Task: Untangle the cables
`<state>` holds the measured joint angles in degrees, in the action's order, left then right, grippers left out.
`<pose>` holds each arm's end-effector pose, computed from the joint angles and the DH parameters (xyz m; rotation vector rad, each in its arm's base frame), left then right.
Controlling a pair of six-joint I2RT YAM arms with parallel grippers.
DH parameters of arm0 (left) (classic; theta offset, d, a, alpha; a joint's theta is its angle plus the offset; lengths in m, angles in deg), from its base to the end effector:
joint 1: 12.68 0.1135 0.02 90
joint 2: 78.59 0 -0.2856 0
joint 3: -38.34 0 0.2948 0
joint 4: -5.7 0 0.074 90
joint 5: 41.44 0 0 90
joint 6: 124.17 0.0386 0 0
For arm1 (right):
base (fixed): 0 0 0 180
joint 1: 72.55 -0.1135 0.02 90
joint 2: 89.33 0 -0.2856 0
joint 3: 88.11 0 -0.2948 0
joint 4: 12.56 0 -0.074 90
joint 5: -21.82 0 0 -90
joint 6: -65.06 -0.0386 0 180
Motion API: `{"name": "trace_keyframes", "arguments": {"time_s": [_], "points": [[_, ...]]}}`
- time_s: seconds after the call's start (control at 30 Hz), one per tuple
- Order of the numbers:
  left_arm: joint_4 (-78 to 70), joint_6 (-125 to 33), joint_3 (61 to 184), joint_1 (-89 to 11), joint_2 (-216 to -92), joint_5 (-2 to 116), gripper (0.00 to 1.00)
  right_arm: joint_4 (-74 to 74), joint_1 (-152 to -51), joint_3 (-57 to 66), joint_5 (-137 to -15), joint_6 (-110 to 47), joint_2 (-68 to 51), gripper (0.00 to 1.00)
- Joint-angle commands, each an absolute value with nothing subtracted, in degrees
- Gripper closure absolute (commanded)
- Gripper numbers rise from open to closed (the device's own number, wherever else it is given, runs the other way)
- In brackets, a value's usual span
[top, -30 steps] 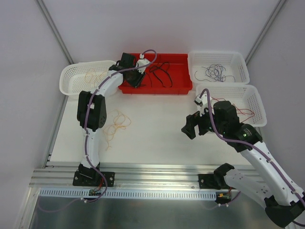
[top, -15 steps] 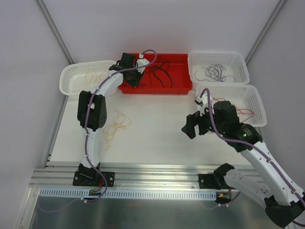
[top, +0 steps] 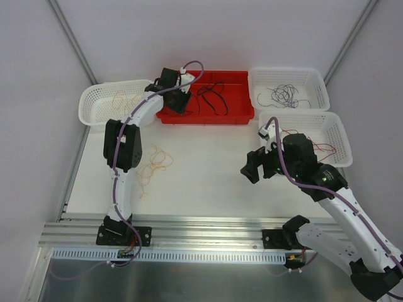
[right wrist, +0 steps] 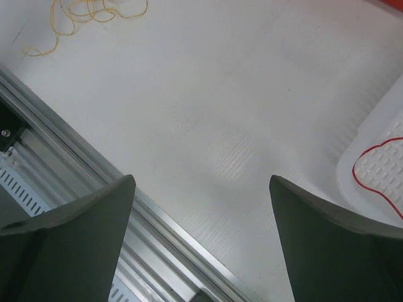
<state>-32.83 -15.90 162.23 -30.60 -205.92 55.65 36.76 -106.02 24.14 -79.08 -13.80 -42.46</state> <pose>0.5418 -0.1802 0.2478 0.7746 2.1661 -0.1393 0.1616 0.1156 0.3737 -0.9001 1.8821 0.4352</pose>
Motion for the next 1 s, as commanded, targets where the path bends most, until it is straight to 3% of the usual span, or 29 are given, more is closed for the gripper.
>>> {"name": "trace_keyframes", "arguments": {"time_s": [0.0,0.17,0.4,0.73,0.87,0.97], "points": [[-32.9,-25.9,162.7,-30.4,-195.2,51.7,0.46,37.2,-106.2,23.2,-78.6,-14.6,-44.1,0.07],[-33.0,-36.5,149.3,-30.5,-181.0,45.1,0.23,36.8,-106.2,24.0,-80.2,-14.7,-44.7,0.07],[-33.7,-49.4,124.1,-30.5,-161.5,41.6,0.1,35.6,-106.4,25.9,-83.2,-15.4,-44.2,0.07],[-34.9,-60.1,100.9,-29.0,-147.5,35.7,0.2,33.6,-107.4,29.6,-85.2,-16.7,-44.0,0.07],[-34.4,-62.8,97.0,-19.8,-148.3,39.8,0.23,32.3,-107.9,30.8,-85.8,-16.9,-43.5,0.07],[-33.9,-63.3,96.2,-18.2,-150.3,38.3,0.27,31.8,-108.2,31.3,-85.9,-17.0,-43.1,0.07]]}}
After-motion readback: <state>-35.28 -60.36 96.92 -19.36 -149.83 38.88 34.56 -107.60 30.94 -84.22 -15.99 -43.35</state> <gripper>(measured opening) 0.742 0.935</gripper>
